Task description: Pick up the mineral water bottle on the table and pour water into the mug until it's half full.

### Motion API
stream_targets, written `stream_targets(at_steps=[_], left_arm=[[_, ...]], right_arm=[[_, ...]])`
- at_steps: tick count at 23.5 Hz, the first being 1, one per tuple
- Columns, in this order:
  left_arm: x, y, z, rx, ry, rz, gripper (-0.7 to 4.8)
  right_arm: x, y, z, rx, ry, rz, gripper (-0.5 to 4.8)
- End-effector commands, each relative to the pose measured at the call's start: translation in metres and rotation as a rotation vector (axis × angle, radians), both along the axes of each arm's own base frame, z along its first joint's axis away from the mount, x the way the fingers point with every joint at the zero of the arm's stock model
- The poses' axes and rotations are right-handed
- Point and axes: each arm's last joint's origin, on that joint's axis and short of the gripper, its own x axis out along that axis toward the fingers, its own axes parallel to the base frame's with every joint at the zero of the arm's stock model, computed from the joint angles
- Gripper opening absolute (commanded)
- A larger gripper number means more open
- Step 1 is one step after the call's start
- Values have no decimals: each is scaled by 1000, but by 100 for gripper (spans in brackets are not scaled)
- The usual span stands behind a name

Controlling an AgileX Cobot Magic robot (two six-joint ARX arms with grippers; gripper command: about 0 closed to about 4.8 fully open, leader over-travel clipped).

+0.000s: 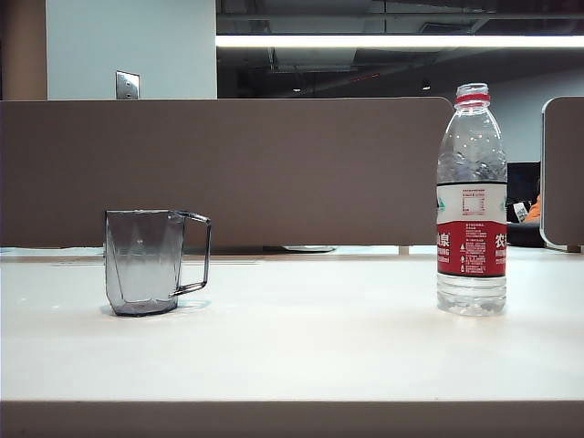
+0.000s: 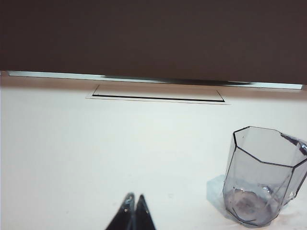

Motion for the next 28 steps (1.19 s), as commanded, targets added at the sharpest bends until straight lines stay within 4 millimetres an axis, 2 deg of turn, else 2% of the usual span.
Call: stream_targets(at_steps=[1,10,13,16,17,21,24,28], left_arm=[[0,0,2,0,-13,0,-5],[-1,0,8,-8,-28,-2,-5],[-10,1,26,-2,72,-3,-5],[-14,1,53,-23,70,-10,-5],[-14,-1,73,-23,58,-59,-5],[-7,-5,119,-23,72,-189,-5],[2,-9,154,-16,94,-252,-5],[10,-17,188,54,99,-317,-5]], right_arm=[[0,0,0,4,-13,0,-5],[-2,0,7,45,-21,6,-5],[-11,0,30,155,55,6,-5],[-21,2,50,175,62,39,-5],[-26,3,61,173,63,66,-5],[-32,4,83,160,109,112,-5],[-29,5,101,130,153,141,-5],[-21,7,121,72,193,157,-5]])
